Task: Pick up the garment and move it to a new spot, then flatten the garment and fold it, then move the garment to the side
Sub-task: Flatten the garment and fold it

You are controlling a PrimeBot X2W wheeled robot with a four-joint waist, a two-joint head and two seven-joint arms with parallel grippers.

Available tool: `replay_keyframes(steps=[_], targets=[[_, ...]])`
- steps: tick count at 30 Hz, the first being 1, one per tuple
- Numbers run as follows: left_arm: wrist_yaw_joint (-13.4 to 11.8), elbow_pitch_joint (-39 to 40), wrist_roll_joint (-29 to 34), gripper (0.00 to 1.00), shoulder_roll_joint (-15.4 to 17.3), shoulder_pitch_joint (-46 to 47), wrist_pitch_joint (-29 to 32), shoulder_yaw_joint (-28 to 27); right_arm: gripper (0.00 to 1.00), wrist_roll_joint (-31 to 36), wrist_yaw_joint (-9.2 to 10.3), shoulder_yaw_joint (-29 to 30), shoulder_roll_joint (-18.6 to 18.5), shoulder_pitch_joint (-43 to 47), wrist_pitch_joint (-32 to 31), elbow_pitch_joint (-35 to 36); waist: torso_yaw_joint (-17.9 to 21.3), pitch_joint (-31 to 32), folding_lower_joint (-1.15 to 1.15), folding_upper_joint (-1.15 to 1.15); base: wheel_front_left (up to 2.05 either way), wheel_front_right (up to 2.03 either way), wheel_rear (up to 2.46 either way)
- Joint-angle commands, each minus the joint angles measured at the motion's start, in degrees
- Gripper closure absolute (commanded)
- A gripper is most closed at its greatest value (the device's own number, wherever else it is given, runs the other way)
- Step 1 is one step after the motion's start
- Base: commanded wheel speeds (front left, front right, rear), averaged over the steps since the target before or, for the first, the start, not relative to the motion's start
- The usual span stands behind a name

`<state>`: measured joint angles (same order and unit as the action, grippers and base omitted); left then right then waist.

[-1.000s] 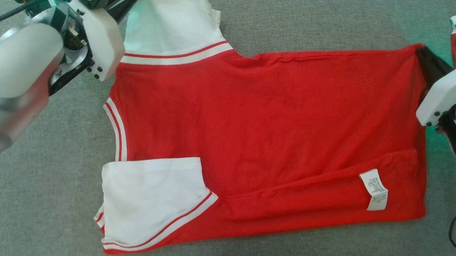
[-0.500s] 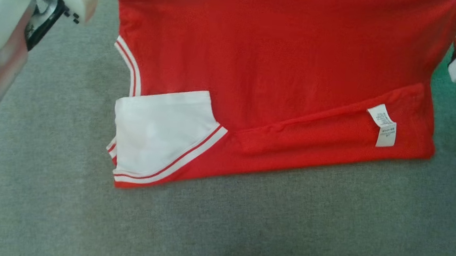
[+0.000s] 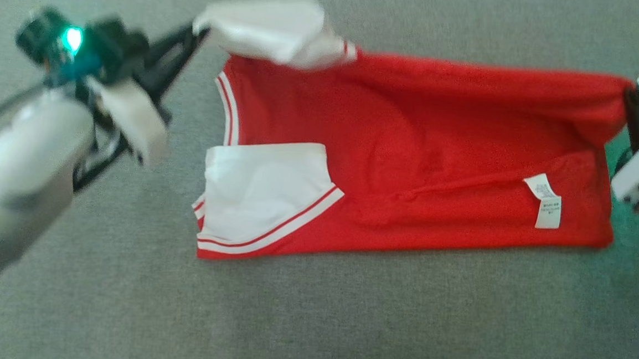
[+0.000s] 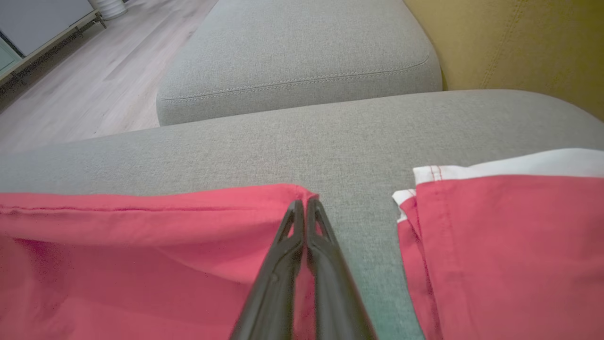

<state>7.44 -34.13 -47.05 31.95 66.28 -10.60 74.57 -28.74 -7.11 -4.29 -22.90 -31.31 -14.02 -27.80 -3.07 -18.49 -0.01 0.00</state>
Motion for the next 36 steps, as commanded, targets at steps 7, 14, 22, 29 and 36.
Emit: replay_keyframes(steps=[7,14,22,29,36], targets=[[-6.06,14.75,-1.05,1.0,8.82,-10.33,0.42,-1.68,1.0,-0.7,-0.37,2.71,-1.04,9.47,0.5,5.57,-1.92,5.43,0.01,0.0,0.0,0.0,0.0],[-12.21,25.13,-2.01,1.0,12.12,-20.11,1.32,-1.49,1.0,-0.34,-0.37,5.21,0.69,16.63,-0.4,8.82,-2.3,6.06,0.01,0.0,0.0,0.0,0.0],[-16.29,29.2,-4.34,1.0,11.69,-27.46,-1.12,-1.82,1.0,0.4,-0.37,7.86,3.04,21.09,-0.32,9.28,-2.3,6.69,0.01,0.0,0.0,0.0,0.0],[-21.12,25.85,-5.67,0.0,5.06,-34.2,-4.27,-7.34,0.0,0.34,-0.37,11.45,7.44,25.46,2.86,9.14,-2.19,8.59,0.01,0.0,0.0,0.0,0.0],[-28.5,29.51,4.43,0.0,-2.15,-45.49,-4.38,-22.23,0.0,-0.58,-0.37,14.45,11.15,28.18,4.6,11.17,-2.04,10.19,0.01,0.0,0.0,0.0,0.0]])
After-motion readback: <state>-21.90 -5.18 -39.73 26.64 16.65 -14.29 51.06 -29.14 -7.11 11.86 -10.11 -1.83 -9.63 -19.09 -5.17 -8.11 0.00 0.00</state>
